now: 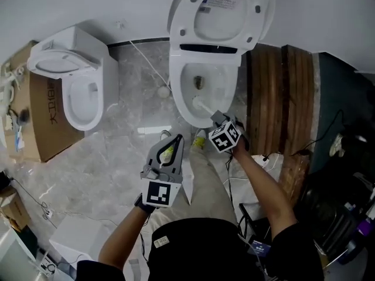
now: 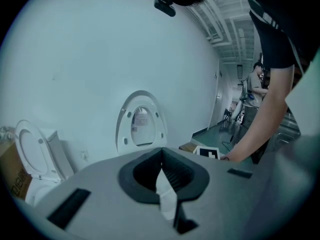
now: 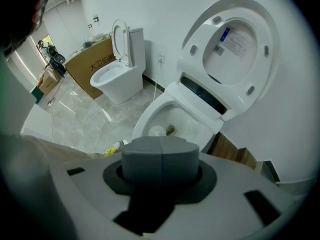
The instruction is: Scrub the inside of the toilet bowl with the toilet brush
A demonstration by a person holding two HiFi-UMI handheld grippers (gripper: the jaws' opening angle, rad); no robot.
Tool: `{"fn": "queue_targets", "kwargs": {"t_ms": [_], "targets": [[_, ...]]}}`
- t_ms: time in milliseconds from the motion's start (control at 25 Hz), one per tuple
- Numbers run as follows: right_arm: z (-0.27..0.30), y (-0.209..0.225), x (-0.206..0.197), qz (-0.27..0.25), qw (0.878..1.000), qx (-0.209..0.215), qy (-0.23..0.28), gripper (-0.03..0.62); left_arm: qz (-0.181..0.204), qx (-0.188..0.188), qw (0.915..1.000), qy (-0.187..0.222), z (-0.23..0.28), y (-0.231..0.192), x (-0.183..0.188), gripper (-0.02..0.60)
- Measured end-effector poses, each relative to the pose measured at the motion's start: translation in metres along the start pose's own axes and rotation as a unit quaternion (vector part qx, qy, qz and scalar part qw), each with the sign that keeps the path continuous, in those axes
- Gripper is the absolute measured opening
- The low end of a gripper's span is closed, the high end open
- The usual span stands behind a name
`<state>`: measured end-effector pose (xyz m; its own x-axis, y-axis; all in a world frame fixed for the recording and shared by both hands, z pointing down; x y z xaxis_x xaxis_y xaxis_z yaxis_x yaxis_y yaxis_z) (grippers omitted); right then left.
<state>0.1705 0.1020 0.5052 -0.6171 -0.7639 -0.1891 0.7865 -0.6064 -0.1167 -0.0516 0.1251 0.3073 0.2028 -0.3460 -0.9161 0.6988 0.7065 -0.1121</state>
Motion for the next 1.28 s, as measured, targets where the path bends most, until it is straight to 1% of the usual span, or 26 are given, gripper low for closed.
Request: {"fn": "queue_targets", "kwargs": {"t_ms": [120, 160, 240, 360, 560, 680, 760, 880, 1040, 1280], "targets": [[-0.038, 0.014, 0.006, 0.021, 1.0, -0.007, 0.021, 0.149, 0.007, 0.008, 0.9998, 0.017, -0.011, 0.001, 0.022, 0.011], [-0.053, 0.018, 0.006, 0.026, 0.999, -0.011, 0.027, 0.149, 0.01, 0.008, 0.9998, 0.018, -0.014, 0.003, 0.027, 0.011], [-0.084, 0.027, 0.0, 0.036, 0.999, -0.019, 0.034, 0.149, 0.003, 0.012, 0.9999, 0.011, -0.021, 0.006, 0.037, 0.011], [-0.132, 0.037, -0.008, 0.047, 0.998, -0.025, 0.046, 0.149, -0.002, 0.025, 0.9996, 0.01, -0.034, 0.0, 0.061, 0.011], [-0.202, 0.048, -0.015, 0.076, 0.994, -0.017, 0.078, 0.149, 0.028, 0.034, 0.9983, 0.038, -0.046, -0.021, 0.106, 0.011], [-0.239, 0.058, -0.015, 0.073, 0.992, -0.02, 0.1, 0.149, 0.02, 0.061, 0.9956, 0.069, -0.049, -0.037, 0.128, 0.011], [-0.26, 0.06, -0.011, 0.073, 0.991, -0.031, 0.112, 0.149, 0.017, 0.068, 0.9943, 0.081, -0.051, -0.047, 0.138, 0.011], [-0.284, 0.06, -0.006, 0.072, 0.989, -0.042, 0.126, 0.149, 0.038, 0.056, 0.9939, 0.087, -0.052, -0.046, 0.148, 0.011], [-0.306, 0.058, -0.005, 0.086, 0.986, -0.041, 0.139, 0.149, 0.076, 0.038, 0.9916, 0.098, -0.051, -0.038, 0.16, 0.011], [-0.336, 0.063, -0.007, 0.109, 0.979, -0.049, 0.166, 0.149, 0.08, 0.038, 0.9899, 0.11, -0.06, -0.033, 0.169, 0.011]]}}
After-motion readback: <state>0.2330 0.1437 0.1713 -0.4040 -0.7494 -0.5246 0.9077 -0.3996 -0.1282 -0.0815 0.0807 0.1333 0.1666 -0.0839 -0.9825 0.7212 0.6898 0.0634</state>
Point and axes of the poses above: the fingertips, and each gripper's own axes: z forward along the fingers, y to its right, x out of its top, the point moved 9 cm from there along -z, backward along the fingers, and after that the axes turned 3 degrees about -x, right-handed, at the moved point
